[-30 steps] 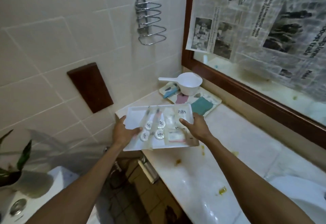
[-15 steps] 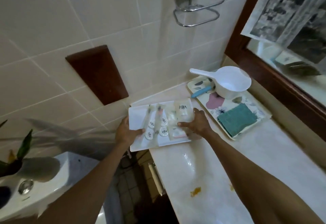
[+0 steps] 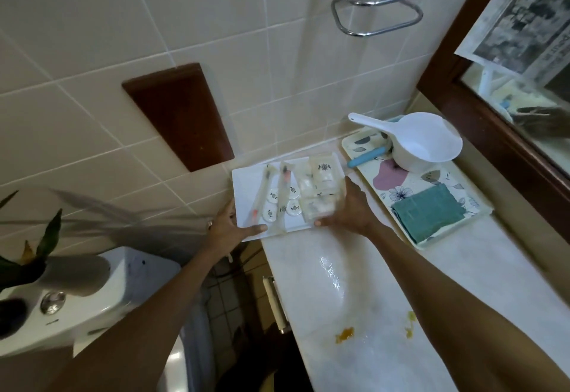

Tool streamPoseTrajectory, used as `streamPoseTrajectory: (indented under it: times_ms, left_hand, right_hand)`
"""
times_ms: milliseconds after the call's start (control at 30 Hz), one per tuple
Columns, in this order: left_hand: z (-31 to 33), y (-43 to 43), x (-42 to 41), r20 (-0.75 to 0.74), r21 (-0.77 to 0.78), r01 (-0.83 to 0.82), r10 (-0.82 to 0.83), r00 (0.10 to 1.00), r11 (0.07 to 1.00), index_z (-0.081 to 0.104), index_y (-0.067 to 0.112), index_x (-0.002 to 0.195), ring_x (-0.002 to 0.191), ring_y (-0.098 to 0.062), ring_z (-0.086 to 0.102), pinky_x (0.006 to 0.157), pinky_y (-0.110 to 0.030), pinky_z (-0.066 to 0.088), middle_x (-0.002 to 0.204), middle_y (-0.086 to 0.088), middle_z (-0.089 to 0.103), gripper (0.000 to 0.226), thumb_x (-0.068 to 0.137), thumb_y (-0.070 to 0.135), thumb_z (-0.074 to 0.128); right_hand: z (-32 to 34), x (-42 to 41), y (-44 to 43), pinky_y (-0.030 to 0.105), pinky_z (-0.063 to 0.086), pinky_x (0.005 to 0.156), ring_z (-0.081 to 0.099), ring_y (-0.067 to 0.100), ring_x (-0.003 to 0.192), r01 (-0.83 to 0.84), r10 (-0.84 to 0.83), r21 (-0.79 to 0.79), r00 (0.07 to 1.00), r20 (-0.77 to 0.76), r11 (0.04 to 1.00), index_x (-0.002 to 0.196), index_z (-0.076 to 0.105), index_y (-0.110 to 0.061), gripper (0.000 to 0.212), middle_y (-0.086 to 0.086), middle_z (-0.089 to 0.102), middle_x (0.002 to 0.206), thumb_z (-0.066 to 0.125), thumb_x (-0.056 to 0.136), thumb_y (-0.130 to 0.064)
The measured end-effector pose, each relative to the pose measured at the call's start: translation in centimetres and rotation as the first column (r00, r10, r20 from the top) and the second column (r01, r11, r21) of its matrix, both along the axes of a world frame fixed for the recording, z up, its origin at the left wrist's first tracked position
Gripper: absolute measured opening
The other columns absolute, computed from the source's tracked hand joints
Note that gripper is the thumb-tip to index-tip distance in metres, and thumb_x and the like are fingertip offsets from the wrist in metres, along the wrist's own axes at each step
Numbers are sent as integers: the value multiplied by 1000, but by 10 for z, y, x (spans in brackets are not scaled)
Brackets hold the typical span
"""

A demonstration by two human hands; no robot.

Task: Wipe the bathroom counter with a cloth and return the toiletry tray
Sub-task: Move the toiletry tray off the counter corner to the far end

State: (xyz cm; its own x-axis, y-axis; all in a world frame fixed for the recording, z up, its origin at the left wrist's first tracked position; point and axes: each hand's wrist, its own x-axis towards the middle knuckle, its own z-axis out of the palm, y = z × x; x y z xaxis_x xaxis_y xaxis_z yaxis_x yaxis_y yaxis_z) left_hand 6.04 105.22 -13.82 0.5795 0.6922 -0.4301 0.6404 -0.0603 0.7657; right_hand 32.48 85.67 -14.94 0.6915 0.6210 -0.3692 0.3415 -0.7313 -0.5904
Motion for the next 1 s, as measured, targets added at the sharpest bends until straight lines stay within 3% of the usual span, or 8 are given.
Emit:
streamPoseTrajectory:
  times_ms: [133,233,333,433,633,833,933,1000]
  left_hand:
    - [5,-12,-4,36,-31,99,-98,995,995,37,37,146,130,-13,52,104,-45,51,141,16,55,117,48,45,101]
    - [5,-18,5,7,1,64,-64,998,998,39,24,146,131,-18,50,104,-43,48,142,8,55,112,52,27,101]
    - [2,-21,16,-30,28,23,-22,999,999,43,24,141,127,-22,53,99,-41,51,139,6,57,105,53,31,100]
    - [-1,-25,26,-21,36,7,-6,1000,999,43,24,139,125,-21,54,90,-30,48,138,7,56,99,57,31,98]
    - [2,-36,37,-53,91,-41,46,998,995,43,21,137,125,-23,55,90,-29,46,138,3,57,92,63,34,95]
    - [9,-40,41,-114,148,-31,48,992,989,39,18,140,127,-27,52,92,-34,46,140,0,53,98,62,42,94]
    - [19,-37,44,-238,324,20,61,969,946,29,24,148,131,-30,43,99,-44,45,145,-4,45,116,57,65,88]
    - [33,-39,54,-225,439,-2,112,968,899,29,22,151,129,-32,44,98,-46,46,144,-10,42,107,68,63,82]
  right_hand:
    - [30,-11,-13,48,32,113,24,33,142,-46,48,-57,998,39,997,152,17,-9,146,15,28,152,96,37,-51]
    - [31,-6,-14,41,47,93,45,32,123,-56,59,-51,996,60,997,135,37,-9,121,14,41,134,97,37,-48]
    - [30,1,-13,37,47,79,54,30,106,-48,54,-57,992,113,997,116,47,-11,103,13,50,118,94,35,-53]
    - [30,8,-12,41,51,81,56,30,101,-18,21,-23,992,128,1000,106,49,-11,91,13,52,116,93,38,-52]
    - [32,10,-9,38,47,76,61,30,104,74,-66,-32,979,194,997,115,53,-15,85,6,56,117,90,49,-52]
    - [33,4,-10,41,50,82,65,33,100,151,-144,-18,964,223,988,127,51,-18,88,5,55,121,89,54,-50]
    - [38,1,-18,38,45,76,65,32,99,144,-143,12,968,208,990,129,51,-18,81,5,51,125,86,61,-44]
    - [43,1,-28,36,44,76,64,28,101,130,-138,49,970,200,990,128,53,-18,71,3,53,126,83,69,-42]
